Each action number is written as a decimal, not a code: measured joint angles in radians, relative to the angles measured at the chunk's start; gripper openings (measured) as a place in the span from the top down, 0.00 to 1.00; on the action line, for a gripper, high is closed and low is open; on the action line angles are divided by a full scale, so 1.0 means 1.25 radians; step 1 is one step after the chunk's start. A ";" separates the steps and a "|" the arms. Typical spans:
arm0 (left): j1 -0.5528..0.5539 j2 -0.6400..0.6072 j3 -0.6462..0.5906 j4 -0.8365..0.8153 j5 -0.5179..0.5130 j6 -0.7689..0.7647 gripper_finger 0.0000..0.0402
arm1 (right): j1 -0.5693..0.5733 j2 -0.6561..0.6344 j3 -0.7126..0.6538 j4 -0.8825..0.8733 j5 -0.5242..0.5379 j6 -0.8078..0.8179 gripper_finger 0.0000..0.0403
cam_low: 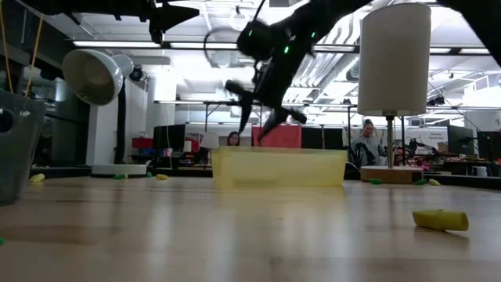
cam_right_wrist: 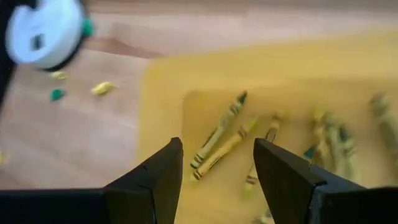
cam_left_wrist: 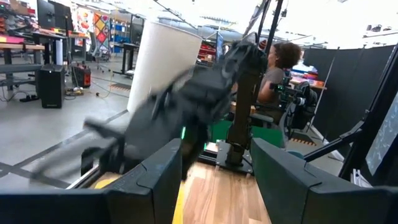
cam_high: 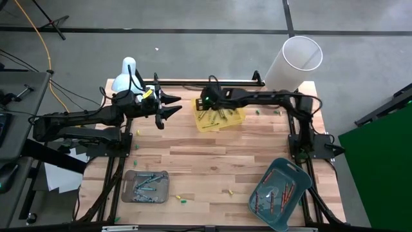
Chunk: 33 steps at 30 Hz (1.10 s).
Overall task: Sort crayons
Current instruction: Return to Home Position
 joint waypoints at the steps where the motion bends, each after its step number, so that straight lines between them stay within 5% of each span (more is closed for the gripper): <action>1: 0.000 -0.001 0.000 0.000 0.000 0.000 0.55 | -0.002 -0.018 0.000 -0.006 0.000 -0.040 0.53; 10: 0.000 -0.018 0.000 0.004 0.000 -0.001 0.55 | -0.024 -0.196 0.000 -0.134 -0.021 -0.380 0.53; 19: -0.001 -0.045 0.000 0.001 0.000 -0.051 0.55 | -0.003 -0.351 -0.032 -0.278 -0.022 -0.571 0.53; 25: -0.010 -0.044 0.000 0.001 -0.001 -0.174 0.55 | 0.045 -0.577 -0.336 -0.053 -0.090 -0.515 0.53; 33: -0.069 -0.044 0.000 0.002 -0.067 -0.183 0.55 | 0.139 -0.816 -0.702 0.529 -0.185 -0.348 0.53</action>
